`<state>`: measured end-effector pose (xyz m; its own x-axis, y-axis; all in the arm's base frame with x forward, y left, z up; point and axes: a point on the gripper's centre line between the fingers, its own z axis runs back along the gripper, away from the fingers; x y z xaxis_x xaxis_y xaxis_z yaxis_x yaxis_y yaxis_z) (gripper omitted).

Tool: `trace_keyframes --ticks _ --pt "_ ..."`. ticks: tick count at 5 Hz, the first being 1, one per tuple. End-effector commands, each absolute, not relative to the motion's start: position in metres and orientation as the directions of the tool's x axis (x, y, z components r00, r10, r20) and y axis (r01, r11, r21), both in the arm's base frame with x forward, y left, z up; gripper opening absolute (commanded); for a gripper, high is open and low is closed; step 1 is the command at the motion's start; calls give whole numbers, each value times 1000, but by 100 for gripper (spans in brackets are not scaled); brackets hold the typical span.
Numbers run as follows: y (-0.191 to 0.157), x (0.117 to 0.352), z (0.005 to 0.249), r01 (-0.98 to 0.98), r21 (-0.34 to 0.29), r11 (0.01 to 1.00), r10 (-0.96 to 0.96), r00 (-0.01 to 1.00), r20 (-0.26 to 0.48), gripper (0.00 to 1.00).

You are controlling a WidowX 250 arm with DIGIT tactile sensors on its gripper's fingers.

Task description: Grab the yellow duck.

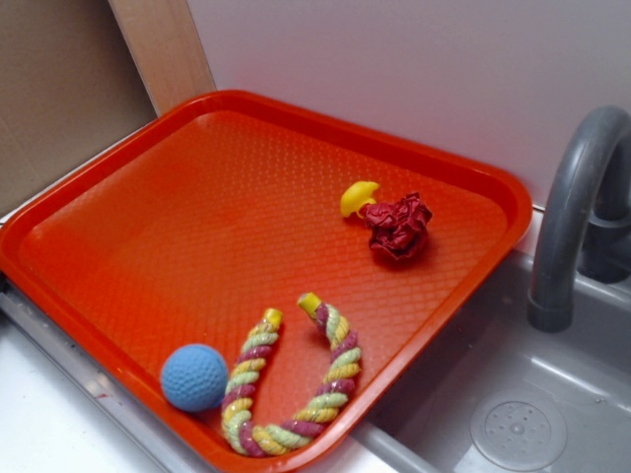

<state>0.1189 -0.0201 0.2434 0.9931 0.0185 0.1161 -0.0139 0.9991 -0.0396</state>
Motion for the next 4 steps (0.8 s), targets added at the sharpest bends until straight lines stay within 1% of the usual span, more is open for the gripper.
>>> trace_keyframes --ticks 1,2,3,4 --pt "-20 119 243 -14 -40 999 18 993 116 100" --pt "-52 135 240 10 -36 999 -6 993 120 100" --pt "-84 158 236 3 -55 999 6 987 160 100" --pt "-131 209 222 -79 -153 985 105 980 169 100"
